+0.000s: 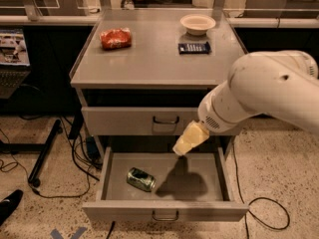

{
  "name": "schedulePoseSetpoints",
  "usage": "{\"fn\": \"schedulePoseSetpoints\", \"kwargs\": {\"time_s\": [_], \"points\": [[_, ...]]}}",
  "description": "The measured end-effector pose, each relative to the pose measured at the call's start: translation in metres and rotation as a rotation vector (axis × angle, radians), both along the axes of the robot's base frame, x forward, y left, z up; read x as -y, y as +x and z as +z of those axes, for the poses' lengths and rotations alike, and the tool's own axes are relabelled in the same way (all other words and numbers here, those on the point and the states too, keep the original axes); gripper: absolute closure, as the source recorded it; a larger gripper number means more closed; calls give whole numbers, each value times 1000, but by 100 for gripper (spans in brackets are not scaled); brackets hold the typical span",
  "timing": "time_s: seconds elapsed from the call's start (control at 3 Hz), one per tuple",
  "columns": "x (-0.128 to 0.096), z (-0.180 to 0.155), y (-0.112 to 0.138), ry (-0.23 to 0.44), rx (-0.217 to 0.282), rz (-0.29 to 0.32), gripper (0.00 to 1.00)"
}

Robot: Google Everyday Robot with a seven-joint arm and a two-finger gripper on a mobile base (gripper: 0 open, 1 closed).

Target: Pick green can from middle drawer and place on counter

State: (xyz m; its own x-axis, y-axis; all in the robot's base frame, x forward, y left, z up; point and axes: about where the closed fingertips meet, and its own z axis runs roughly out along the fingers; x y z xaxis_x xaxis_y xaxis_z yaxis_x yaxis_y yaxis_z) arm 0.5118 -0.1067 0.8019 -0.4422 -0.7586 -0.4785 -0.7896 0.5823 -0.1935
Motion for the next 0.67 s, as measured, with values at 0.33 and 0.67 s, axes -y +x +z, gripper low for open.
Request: {"fn": "schedulePoseSetpoints", "kwargs": {"time_s": [0.33,0.67], "points": [[2,1,-1,-3,6,-27,0],[1,-2,-9,9,23,-30,0]]}}
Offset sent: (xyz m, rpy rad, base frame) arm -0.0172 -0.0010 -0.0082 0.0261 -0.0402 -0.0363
